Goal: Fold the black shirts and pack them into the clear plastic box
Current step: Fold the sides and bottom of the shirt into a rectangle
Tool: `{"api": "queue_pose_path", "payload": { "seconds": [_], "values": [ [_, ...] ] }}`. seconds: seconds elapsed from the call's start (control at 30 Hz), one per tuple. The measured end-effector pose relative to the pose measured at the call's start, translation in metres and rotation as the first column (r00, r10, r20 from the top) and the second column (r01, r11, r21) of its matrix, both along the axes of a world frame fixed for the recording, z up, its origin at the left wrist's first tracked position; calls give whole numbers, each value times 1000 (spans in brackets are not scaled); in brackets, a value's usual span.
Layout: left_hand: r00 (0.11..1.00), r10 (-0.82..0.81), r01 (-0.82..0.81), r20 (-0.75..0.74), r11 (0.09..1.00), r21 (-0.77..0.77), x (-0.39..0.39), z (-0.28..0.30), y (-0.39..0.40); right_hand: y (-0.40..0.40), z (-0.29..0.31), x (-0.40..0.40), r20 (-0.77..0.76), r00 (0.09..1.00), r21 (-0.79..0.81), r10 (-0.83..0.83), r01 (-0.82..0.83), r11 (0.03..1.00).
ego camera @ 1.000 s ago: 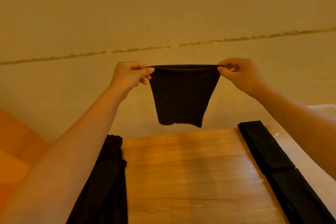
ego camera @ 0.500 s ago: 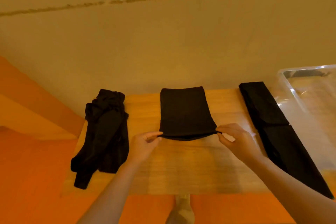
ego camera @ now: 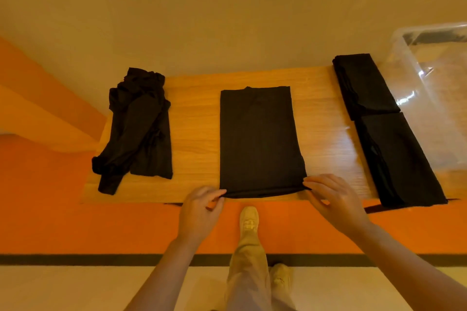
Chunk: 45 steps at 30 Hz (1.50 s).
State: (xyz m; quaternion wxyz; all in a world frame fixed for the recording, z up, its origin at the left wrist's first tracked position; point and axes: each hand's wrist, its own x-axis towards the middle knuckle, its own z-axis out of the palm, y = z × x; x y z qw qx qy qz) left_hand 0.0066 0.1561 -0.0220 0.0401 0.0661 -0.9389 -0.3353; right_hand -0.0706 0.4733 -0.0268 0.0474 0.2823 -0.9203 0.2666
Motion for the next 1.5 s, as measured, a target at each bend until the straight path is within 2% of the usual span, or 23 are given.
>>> {"api": "queue_pose_path", "payload": {
  "seconds": [0.1,0.2,0.27,0.37,0.47,0.57,0.77,0.93,1.07,1.17,1.23,1.4,1.5],
  "values": [
    [996,-29,27,-79,999,-26,13,-1,1,3,0,12,-11,1000,-20,1,-1,1000],
    [977,-41,4,-209,984,-175,8,3,8,-11,11,9,-62,998,-47,33,-36,998],
    [970,-70,15,-231,973,-232,-11,5,22,-34,15,0,-81,990,-12,111,-112,994],
    [978,-169,123,-125,942,-311,-43,-4,49,-73,7,-21,-27,963,212,268,-257,943],
    [975,-219,215,35,894,-392,-60,-24,56,-84,-11,-35,83,949,420,304,-310,853],
    [968,-221,249,115,854,-456,-60,-32,48,-71,-19,-39,117,959,452,257,-281,846],
    [967,-193,253,169,827,-501,-46,-30,22,-32,-15,-32,126,992,446,28,-82,891],
    [960,-189,269,205,821,-504,-46,-26,22,-31,-15,-29,146,989,449,2,-68,891],
    [972,-181,228,147,870,-437,-56,-12,28,-48,-3,-34,155,988,365,-23,-35,930],
    [982,-182,184,43,908,-376,-96,-2,41,-86,4,-57,98,995,281,-13,-15,960],
    [982,-184,188,45,912,-365,-124,-3,50,-112,1,-77,101,995,266,-7,-20,964],
    [986,-88,144,142,879,-455,-144,-28,42,-118,-21,-97,95,994,370,-62,23,929],
    [986,-19,97,166,874,-477,-144,-30,40,-96,-22,-101,92,982,409,-167,116,905]
  ]
}}
